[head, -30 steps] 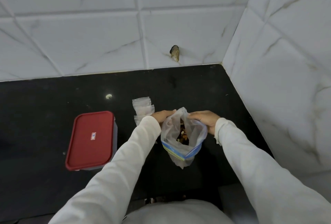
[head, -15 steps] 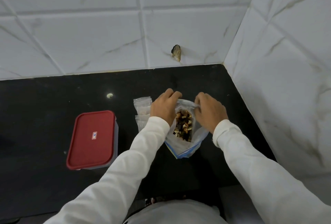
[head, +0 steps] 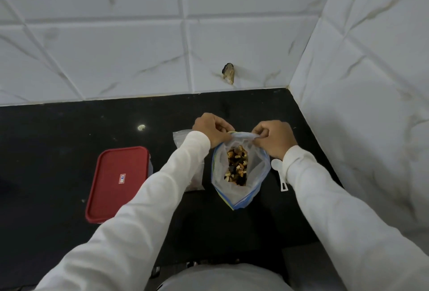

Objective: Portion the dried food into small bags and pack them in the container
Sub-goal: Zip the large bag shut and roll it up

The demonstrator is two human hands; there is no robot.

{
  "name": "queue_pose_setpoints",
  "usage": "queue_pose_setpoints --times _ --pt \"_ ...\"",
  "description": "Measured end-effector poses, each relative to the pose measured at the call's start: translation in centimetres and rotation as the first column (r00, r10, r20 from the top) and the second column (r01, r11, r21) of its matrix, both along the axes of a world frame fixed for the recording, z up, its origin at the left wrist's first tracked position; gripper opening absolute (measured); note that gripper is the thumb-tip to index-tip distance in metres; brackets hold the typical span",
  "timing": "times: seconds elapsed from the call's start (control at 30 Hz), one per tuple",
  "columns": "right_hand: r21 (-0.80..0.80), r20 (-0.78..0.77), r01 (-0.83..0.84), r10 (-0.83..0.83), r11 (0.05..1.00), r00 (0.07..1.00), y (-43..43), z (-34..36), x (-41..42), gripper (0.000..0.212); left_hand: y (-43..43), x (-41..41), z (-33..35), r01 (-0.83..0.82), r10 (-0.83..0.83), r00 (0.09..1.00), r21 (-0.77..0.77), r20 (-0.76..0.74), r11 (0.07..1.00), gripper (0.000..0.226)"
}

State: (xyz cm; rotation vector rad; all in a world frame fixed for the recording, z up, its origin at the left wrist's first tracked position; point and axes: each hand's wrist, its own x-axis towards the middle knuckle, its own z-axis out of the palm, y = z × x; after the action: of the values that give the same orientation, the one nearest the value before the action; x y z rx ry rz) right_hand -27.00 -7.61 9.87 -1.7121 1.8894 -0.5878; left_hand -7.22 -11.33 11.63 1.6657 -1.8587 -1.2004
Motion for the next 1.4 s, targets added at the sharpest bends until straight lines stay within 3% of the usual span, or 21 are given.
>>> queue_pose_setpoints --times 0.07,0.17,0.23,0.3,0.37,0.43,0.53,0.63,0.73,0.87,1.0,1.07,1.17,1.3,1.4 --pt "-0.150 -0.227 -0.090 0.054 0.985 0.972 0.4 0.2 0.8 0.014 0.5 -0.5 0.3 0.007 0.015 0.995 -0.235 0.094 0.972 0.016" --pt "-0.276 -0.402 -0.169 0.046 0.946 0.914 1.1 -0.1 1.8 0.021 1.3 -1.1 0.1 0.167 -0.049 0.972 -0.531 0.229 0.831 0.020" --pt "-0.341 -0.454 -0.192 0.017 0.920 0.891 1.3 -0.3 2.1 0.027 1.4 -1.4 -0.5 0.260 -0.085 0.949 -0.604 0.303 0.753 0.026" --pt "-0.333 -0.453 -0.174 0.004 0.927 0.891 1.3 -0.3 2.1 0.026 1.3 -1.5 -1.2 0.252 -0.080 0.951 -0.600 0.298 0.759 0.027" --pt "-0.251 -0.293 -0.087 0.010 0.964 0.956 1.0 0.0 1.9 0.024 1.0 -1.2 -1.5 0.161 -0.056 0.975 -0.508 0.214 0.846 0.022" --pt "-0.131 -0.018 -0.020 0.018 0.991 1.000 0.6 0.4 1.3 0.022 0.5 -0.7 -1.4 0.096 -0.060 0.991 -0.335 0.117 0.937 0.020" --pt "0.131 0.319 -0.086 0.041 0.988 0.947 0.2 1.6 0.3 0.029 -0.1 -0.2 -1.2 0.068 -0.069 0.998 -0.133 -0.005 0.989 0.015" --pt "0.191 0.402 -0.149 0.061 0.970 0.913 -0.2 1.9 -0.4 0.027 -0.2 -0.2 -0.9 0.124 -0.124 0.991 -0.006 -0.045 0.992 0.015" --pt "0.096 0.338 -0.145 0.105 0.985 0.935 -0.3 1.6 -0.3 0.020 0.0 -0.6 -0.7 0.181 -0.180 0.983 -0.002 -0.042 0.984 0.012" --pt "-0.135 0.166 -0.073 0.095 0.988 0.981 -0.5 1.3 0.5 0.017 0.4 -1.7 -0.2 0.094 -0.093 0.996 -0.215 0.013 0.972 0.011" --pt "-0.377 -0.257 -0.050 -0.052 0.925 0.965 -0.3 1.3 1.8 0.020 0.8 -2.8 0.4 0.130 0.001 0.973 -0.552 0.230 0.824 0.020" --pt "-0.443 -0.322 -0.085 -0.070 0.893 0.944 0.0 1.1 2.2 0.025 1.1 -3.3 0.6 0.140 0.039 0.965 -0.636 0.259 0.759 0.022" --pt "-0.425 -0.151 -0.034 -0.034 0.905 0.988 0.3 1.5 2.4 0.027 1.2 -3.2 0.7 0.048 0.091 0.980 -0.647 0.179 0.761 0.025" --pt "-0.004 0.279 0.011 -0.009 1.000 0.960 1.2 2.0 0.6 0.027 0.7 -1.8 0.3 -0.232 0.227 0.972 -0.384 -0.059 0.894 0.031" --pt "0.169 0.457 0.012 -0.089 0.985 0.885 2.6 1.3 -0.9 0.024 1.9 -0.4 -1.1 -0.245 0.218 0.967 -0.236 -0.136 0.940 0.036"
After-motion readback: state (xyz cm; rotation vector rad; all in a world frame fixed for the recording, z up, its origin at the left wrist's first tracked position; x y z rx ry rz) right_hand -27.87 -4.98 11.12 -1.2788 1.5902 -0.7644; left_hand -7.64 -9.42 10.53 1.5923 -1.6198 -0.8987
